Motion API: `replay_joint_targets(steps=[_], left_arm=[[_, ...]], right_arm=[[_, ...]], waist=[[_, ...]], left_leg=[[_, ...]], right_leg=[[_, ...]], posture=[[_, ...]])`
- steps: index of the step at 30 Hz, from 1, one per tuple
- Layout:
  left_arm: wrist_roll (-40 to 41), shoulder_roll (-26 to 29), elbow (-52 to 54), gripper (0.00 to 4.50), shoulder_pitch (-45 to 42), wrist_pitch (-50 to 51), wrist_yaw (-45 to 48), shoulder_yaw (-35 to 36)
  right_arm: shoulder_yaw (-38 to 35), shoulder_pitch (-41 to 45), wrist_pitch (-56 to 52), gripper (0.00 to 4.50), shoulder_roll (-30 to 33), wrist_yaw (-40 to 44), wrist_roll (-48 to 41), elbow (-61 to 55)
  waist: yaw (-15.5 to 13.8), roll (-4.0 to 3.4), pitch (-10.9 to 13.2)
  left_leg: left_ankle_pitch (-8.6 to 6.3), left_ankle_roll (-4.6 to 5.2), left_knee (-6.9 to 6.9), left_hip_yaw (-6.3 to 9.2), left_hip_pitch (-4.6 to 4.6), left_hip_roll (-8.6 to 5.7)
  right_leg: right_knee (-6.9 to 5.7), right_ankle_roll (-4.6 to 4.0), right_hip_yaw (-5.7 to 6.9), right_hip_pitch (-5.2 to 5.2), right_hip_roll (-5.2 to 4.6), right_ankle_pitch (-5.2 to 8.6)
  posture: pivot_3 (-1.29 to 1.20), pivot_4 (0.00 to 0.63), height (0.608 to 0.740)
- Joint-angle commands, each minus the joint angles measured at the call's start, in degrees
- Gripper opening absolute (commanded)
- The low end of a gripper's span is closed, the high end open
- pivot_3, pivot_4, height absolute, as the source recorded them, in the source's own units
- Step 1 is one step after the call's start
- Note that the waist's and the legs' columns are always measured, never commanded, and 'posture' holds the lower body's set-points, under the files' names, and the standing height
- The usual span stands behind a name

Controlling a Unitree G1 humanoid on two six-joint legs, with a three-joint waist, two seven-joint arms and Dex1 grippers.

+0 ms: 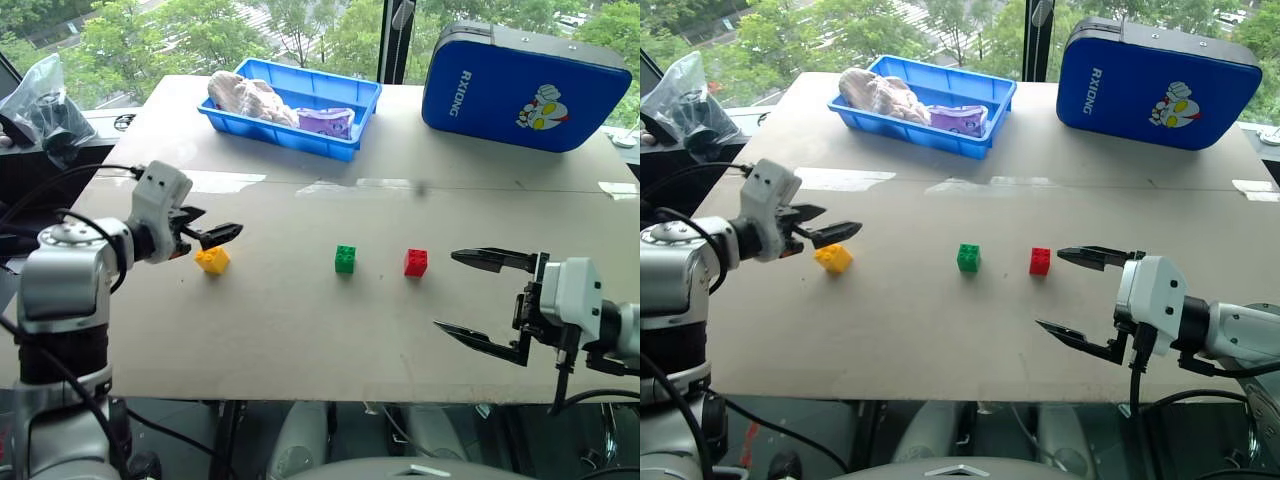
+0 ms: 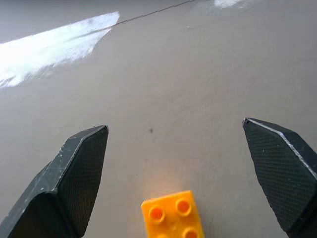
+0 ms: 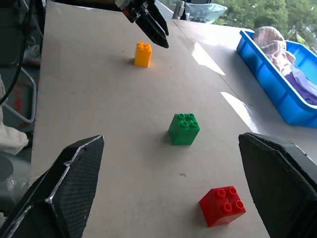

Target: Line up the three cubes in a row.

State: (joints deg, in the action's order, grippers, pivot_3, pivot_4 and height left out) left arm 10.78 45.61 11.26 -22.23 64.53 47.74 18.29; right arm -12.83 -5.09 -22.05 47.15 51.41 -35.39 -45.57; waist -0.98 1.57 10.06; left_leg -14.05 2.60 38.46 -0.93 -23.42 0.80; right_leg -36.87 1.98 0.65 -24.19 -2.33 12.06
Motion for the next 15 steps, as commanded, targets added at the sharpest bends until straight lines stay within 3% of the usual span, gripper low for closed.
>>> replay_joint_targets(steps=[1,6,15], left_arm=[[2.2,-0.2,7.3,4.44,2.7,6.6,-3.5,2.7],[3.3,-1.0,9.4,4.44,5.4,8.2,-7.6,1.4],[3.0,-0.9,4.3,4.44,5.6,3.2,-12.0,-2.4]], right_arm=[[1.3,1.4,2.1,4.50,-0.2,1.4,0.3,0.6],[2.4,2.3,3.2,4.50,-0.2,2.3,1.2,2.1],[0.8,0.1,3.6,4.50,0.5,2.4,1.2,1.2]], waist=[[0.0,0.01,0.0],[0.1,0.01,0.0],[0.1,0.01,0.0]], left_leg=[[0.00,0.00,0.00,0.01,0.01,0.00],[0.00,0.00,0.00,-0.03,0.04,-0.01],[0.00,-0.01,-0.03,-0.07,0.07,-0.05]], right_leg=[[0.00,-0.04,0.00,0.01,0.00,-0.02],[0.00,-0.27,-0.01,0.02,-0.08,0.00],[-0.02,-0.31,-0.02,0.02,-0.34,-0.03]], posture=[[0.00,0.150,0.740],[0.00,0.150,0.740],[0.00,0.150,0.740]])
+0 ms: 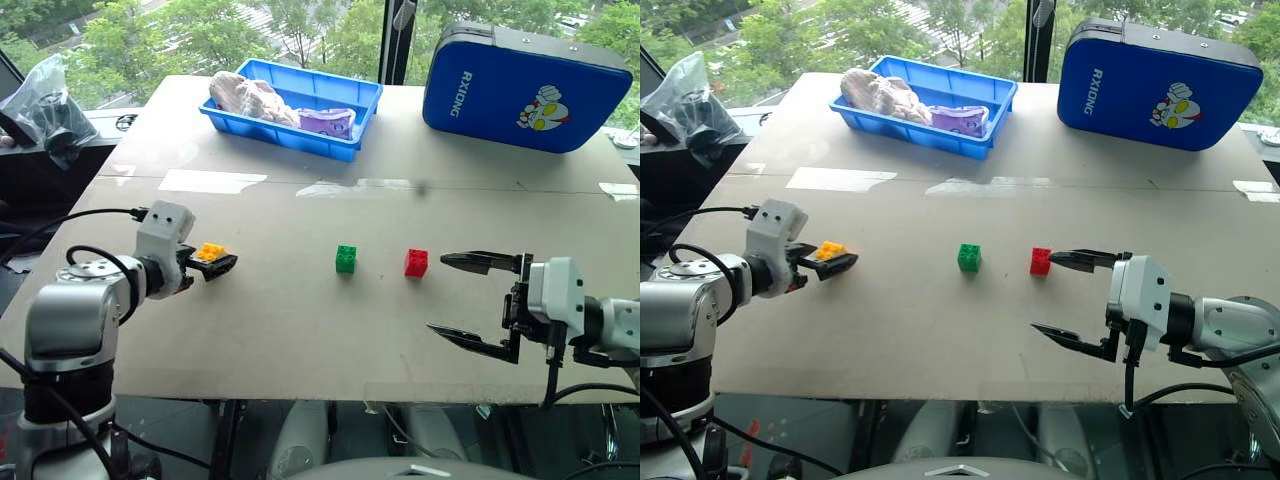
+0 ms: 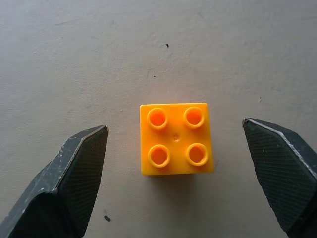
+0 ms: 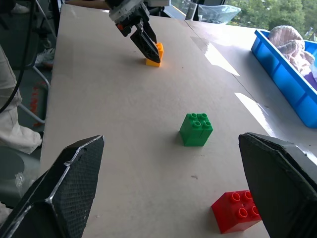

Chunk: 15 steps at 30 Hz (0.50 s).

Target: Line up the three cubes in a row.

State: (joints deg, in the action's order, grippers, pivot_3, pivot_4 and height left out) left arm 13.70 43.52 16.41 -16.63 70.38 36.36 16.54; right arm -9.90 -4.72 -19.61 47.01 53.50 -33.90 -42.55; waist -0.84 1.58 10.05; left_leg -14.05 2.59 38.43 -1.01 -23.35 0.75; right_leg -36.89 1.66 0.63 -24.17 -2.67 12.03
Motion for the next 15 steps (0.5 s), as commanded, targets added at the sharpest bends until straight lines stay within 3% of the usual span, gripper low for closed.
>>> replay_joint_targets(steps=[1,2,6,8,10,15], left_arm=[[0.0,1.4,-1.5,4.44,0.0,-3.2,-0.7,-1.0],[0.0,1.7,-2.0,4.44,0.1,-3.9,-0.6,-1.4],[0.7,2.4,-3.7,2.88,1.1,-6.4,0.3,-2.0],[0.6,3.0,-4.9,1.89,1.9,-8.3,0.8,-2.1],[0.6,3.9,-6.3,1.29,2.4,-10.9,1.9,-2.4],[3.7,6.7,-9.7,1.29,2.9,-22.9,11.2,-2.6]], right_arm=[[-2.3,-0.4,1.2,4.50,0.8,0.4,-0.3,-1.9],[-2.5,-0.5,1.2,4.50,0.9,0.3,-0.3,-1.9],[-3.1,-1.1,1.3,4.50,1.1,0.2,-0.2,-2.1],[-3.3,-1.4,1.3,4.50,1.2,0.2,-0.2,-2.3],[-3.4,-1.4,1.2,4.50,1.2,0.1,-0.2,-2.4],[-3.1,-1.2,1.1,4.50,1.2,-0.1,-0.2,-2.3]], waist=[[0.0,0.00,0.0],[0.0,0.00,0.0],[0.0,0.00,0.0],[0.0,0.00,0.0],[0.0,0.00,0.0],[0.0,-0.01,0.0]], left_leg=[[0.00,0.00,0.00,0.00,0.00,-0.01],[0.00,0.00,0.00,-0.01,0.01,-0.01],[0.00,0.00,-0.01,-0.01,0.01,-0.01],[0.00,0.00,-0.02,-0.02,0.01,-0.01],[0.00,0.00,-0.02,-0.01,0.02,-0.01],[0.00,0.00,-0.04,-0.02,0.03,0.00]], right_leg=[[0.00,-0.01,0.00,0.00,-0.01,0.00],[0.00,-0.01,0.00,0.00,-0.02,0.00],[0.00,-0.04,-0.01,0.00,-0.04,0.02],[0.00,-0.09,-0.01,0.00,-0.07,0.05],[0.00,-0.09,-0.02,0.00,-0.09,0.05],[0.00,-0.11,-0.07,0.00,-0.13,0.06]], posture=[[0.00,0.150,0.740],[0.00,0.150,0.740],[0.00,0.150,0.740],[0.00,0.150,0.740],[0.00,0.150,0.740],[0.00,0.150,0.740]])
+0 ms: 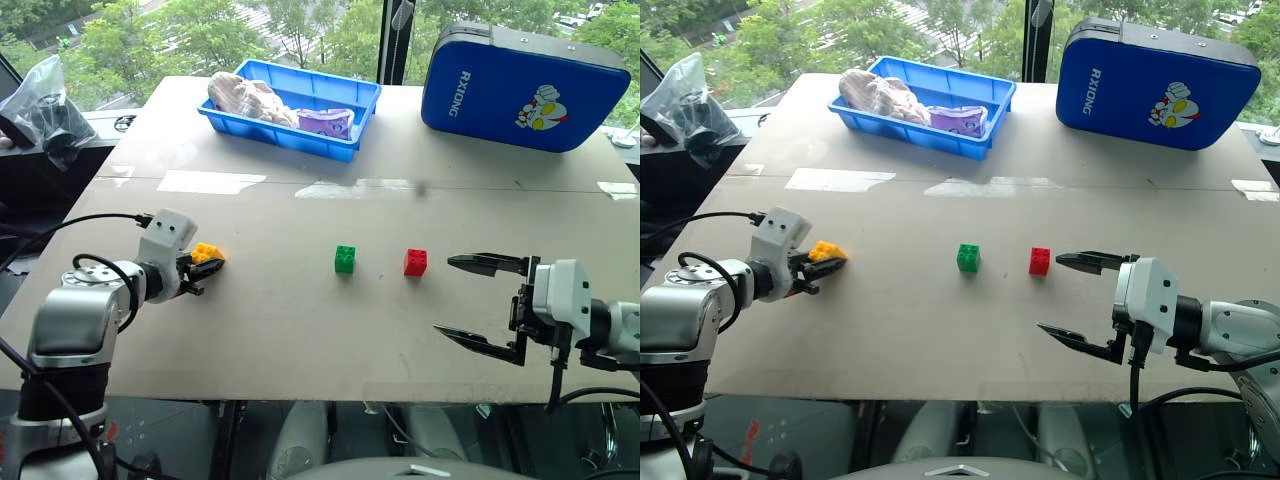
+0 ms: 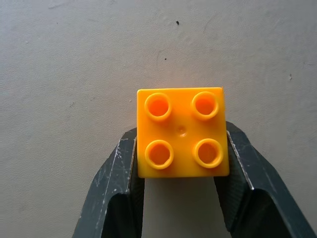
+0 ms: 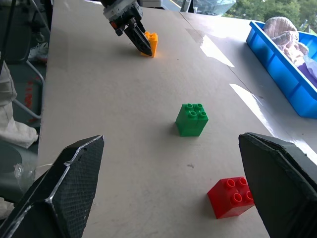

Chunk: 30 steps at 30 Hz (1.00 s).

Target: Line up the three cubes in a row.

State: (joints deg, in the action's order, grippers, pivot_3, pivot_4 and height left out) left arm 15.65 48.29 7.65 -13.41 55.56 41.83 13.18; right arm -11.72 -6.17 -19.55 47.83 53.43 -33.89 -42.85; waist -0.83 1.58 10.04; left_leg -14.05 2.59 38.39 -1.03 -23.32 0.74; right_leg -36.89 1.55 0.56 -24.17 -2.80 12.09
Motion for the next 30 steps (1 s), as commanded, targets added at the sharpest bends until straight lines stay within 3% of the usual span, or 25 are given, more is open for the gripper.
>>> replay_joint_targets(steps=[1,5,8,14,23,30], left_arm=[[2.6,2.5,-2.1,1.29,-0.9,-11.7,9.0,0.7],[1.4,4.6,-10.5,1.29,-5.1,-28.0,20.3,-3.7],[0.5,6.0,-19.0,1.29,-12.1,-34.0,31.2,-9.7],[-7.1,4.1,-35.6,1.29,-25.3,-52.7,44.4,-20.4],[-13.7,-2.8,-53.6,1.29,-35.8,-69.9,49.2,-26.1],[-15.4,-4.6,-58.3,1.29,-38.0,-74.9,50.5,-26.4]], right_arm=[[-1.2,0.4,1.1,4.50,0.3,-0.1,-0.1,-1.9],[-1.0,0.8,1.0,4.50,0.3,-0.1,0.0,-1.7],[-1.0,1.0,0.9,4.50,0.3,-0.3,0.1,-1.9],[-2.2,0.8,-0.1,4.50,0.4,-1.5,-0.4,-3.5],[-3.7,-0.5,-1.8,4.50,0.7,-3.5,-0.9,-6.2],[-5.2,-2.0,-2.8,4.50,0.5,-4.8,-1.3,-7.7]], waist=[[0.0,0.00,0.0],[-0.3,-0.04,0.0],[-0.3,-0.03,0.0],[-0.1,-0.03,0.0],[0.0,-0.01,0.0],[0.0,-0.01,0.0]], left_leg=[[0.00,0.00,0.00,0.00,0.00,0.00],[0.00,0.00,0.00,0.04,-0.05,-0.04],[0.00,0.00,0.01,0.04,-0.05,-0.10],[0.00,0.03,0.03,-0.08,-0.19,-0.21],[-0.02,0.08,0.11,-0.08,-0.28,-0.22],[-0.02,0.08,0.12,0.03,-0.29,-0.21]], right_leg=[[0.00,0.00,0.00,0.00,-0.02,0.00],[0.02,-0.02,0.02,-0.01,-0.11,0.00],[0.02,-0.02,0.04,0.00,-0.17,0.00],[0.05,0.01,0.17,-0.08,0.18,-0.01],[0.05,0.27,0.24,-0.09,0.23,-0.14],[0.05,0.28,0.24,-0.08,0.23,-0.15]], posture=[[0.00,0.150,0.740],[0.00,0.150,0.740],[0.00,0.150,0.740],[0.00,0.150,0.740],[0.00,0.150,0.740],[0.00,0.150,0.740]])
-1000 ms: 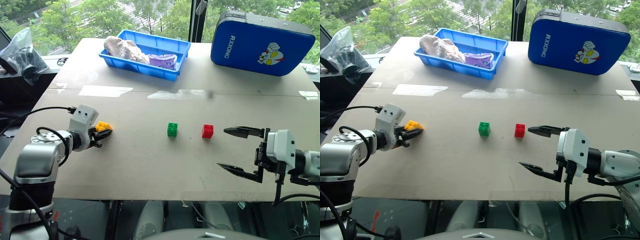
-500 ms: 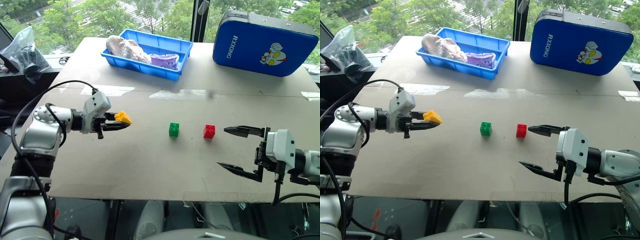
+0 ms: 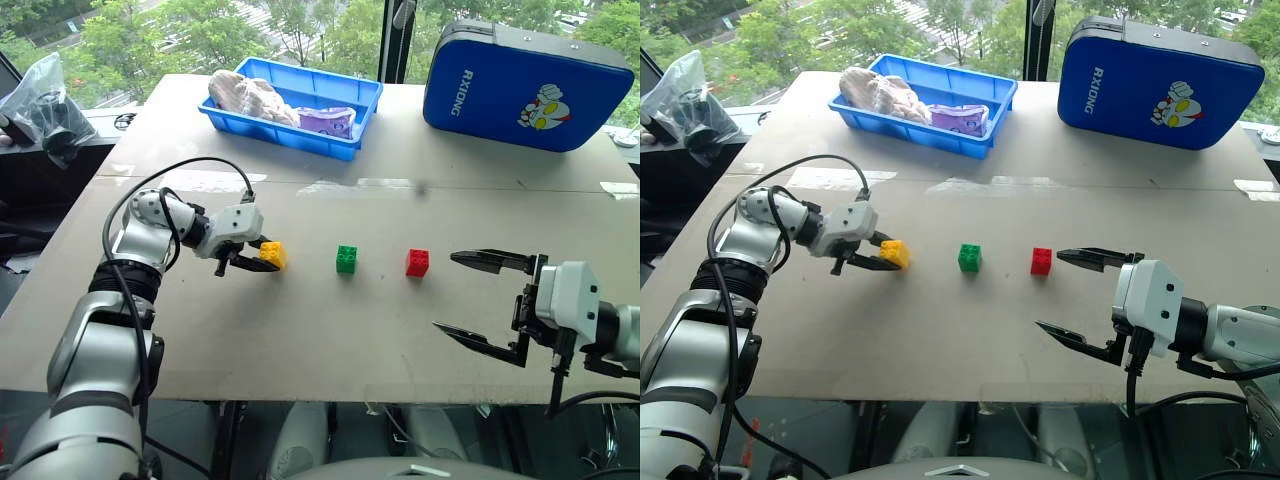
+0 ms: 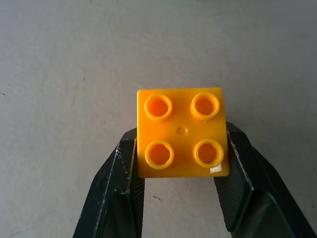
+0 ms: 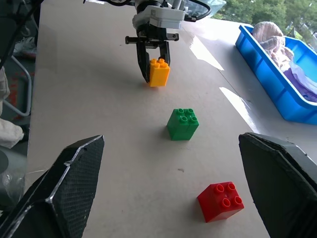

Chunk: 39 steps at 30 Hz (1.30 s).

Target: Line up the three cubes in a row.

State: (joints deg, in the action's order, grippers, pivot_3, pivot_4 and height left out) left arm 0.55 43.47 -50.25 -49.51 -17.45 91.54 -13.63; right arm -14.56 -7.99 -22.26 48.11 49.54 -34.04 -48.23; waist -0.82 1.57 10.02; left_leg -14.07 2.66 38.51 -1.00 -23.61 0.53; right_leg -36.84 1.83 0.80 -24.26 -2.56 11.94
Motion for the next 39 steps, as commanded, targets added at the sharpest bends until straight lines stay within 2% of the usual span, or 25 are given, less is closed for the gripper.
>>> replay_joint_targets(steps=[1,22,23,24,28,33,36,39], left_arm=[[-0.6,0.1,-0.7,1.29,-2.2,-2.2,0.8,0.4],[-3.2,-2.0,-3.5,1.29,-4.7,-3.5,0.6,0.4],[-3.2,-2.2,-3.4,2.35,-4.7,-3.4,0.4,0.5],[-3.2,-2.3,-3.4,2.62,-4.8,-2.9,0.5,0.6],[-2.3,-1.9,-2.2,4.47,-4.3,-1.5,0.2,1.4],[3.4,2.9,10.2,4.47,2.4,9.8,-0.1,6.7],[8.2,5.5,23.4,4.47,11.0,20.8,-4.2,11.9],[14.0,6.1,39.1,4.47,22.8,33.5,-12.3,19.5]], right_arm=[[-2.3,-0.3,-0.1,4.50,0.1,-1.2,-1.2,-2.5],[-1.9,-0.7,-0.2,4.50,0.5,-2.2,-1.6,-3.1],[-1.9,-0.7,-0.2,4.50,0.5,-2.2,-1.6,-3.0],[-1.8,-0.6,-0.2,4.50,0.5,-2.2,-1.6,-2.9],[-1.5,-0.3,-0.1,4.50,0.6,-2.0,-1.4,-2.6],[-2.2,-1.7,0.3,4.50,0.5,-1.5,-1.1,-2.1],[-2.3,-2.6,0.4,4.50,-0.4,-2.8,0.2,-1.1],[-1.8,-4.5,0.1,4.50,-1.7,-5.0,2.7,0.4]], waist=[[0.0,0.00,0.0],[0.0,0.01,0.0],[0.0,0.01,0.0],[0.0,0.01,0.0],[0.0,0.01,0.0],[0.5,0.01,0.0],[1.0,0.00,0.0],[1.0,-0.01,0.0]], left_leg=[[0.00,0.00,0.00,0.01,0.00,0.00],[0.00,0.00,0.03,0.04,0.00,0.00],[0.00,0.00,0.03,0.04,0.00,0.00],[0.00,0.00,0.03,0.04,0.00,0.00],[0.00,0.00,0.04,0.05,0.00,0.00],[0.00,0.00,0.03,0.02,0.00,0.05],[0.00,0.00,0.02,0.04,0.02,0.12],[0.00,-0.01,0.02,0.04,0.06,0.16]], right_leg=[[0.00,0.00,0.00,0.00,0.00,0.00],[-0.02,0.02,0.00,0.01,0.02,-0.01],[-0.02,0.02,0.00,0.01,0.02,-0.01],[-0.02,0.02,0.00,0.01,0.02,-0.01],[-0.02,0.02,0.00,0.01,0.02,-0.01],[-0.03,0.02,-0.04,0.00,0.04,-0.02],[-0.04,0.02,-0.05,-0.02,0.06,-0.02],[-0.08,0.02,-0.06,0.01,-0.07,-0.01]], posture=[[0.00,0.150,0.740],[0.00,0.150,0.740],[0.00,0.150,0.740],[0.00,0.150,0.740],[0.00,0.150,0.740],[0.00,0.150,0.740],[0.00,0.150,0.740],[0.00,0.150,0.740]])
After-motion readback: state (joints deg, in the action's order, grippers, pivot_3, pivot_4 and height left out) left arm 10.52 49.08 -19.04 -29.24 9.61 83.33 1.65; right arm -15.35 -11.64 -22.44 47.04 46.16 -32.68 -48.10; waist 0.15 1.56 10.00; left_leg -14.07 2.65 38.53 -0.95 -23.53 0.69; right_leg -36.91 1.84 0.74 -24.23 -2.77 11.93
